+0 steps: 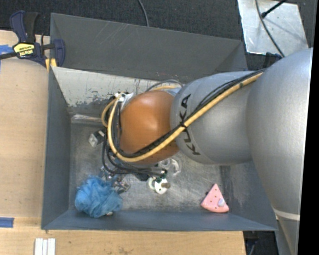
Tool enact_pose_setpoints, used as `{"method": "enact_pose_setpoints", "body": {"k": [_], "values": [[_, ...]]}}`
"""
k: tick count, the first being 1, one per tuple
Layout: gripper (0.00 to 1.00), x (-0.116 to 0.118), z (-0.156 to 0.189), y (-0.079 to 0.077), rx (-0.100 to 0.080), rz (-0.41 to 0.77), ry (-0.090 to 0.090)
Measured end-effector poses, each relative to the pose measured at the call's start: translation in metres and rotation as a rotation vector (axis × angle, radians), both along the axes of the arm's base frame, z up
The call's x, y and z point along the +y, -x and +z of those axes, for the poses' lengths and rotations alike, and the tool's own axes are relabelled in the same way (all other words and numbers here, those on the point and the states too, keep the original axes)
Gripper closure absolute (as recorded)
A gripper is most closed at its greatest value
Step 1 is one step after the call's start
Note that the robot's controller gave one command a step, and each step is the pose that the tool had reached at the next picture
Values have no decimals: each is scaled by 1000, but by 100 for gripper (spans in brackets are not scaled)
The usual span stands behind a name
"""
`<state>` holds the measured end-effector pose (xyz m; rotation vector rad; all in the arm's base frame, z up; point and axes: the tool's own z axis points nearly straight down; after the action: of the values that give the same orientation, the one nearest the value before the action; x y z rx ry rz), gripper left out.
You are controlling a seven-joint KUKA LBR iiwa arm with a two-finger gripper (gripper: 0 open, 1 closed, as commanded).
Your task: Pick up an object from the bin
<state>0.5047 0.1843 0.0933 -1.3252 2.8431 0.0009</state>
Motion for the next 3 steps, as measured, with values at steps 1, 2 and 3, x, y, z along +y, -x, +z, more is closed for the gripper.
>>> {"method": "enact_pose_setpoints", "body": {"k": [1, 2, 3], "values": [[0, 0, 0, 0, 1, -2, 0], [0, 0, 0, 0, 2, -2, 0], [100, 45, -16, -10, -3, 330, 2]]}}
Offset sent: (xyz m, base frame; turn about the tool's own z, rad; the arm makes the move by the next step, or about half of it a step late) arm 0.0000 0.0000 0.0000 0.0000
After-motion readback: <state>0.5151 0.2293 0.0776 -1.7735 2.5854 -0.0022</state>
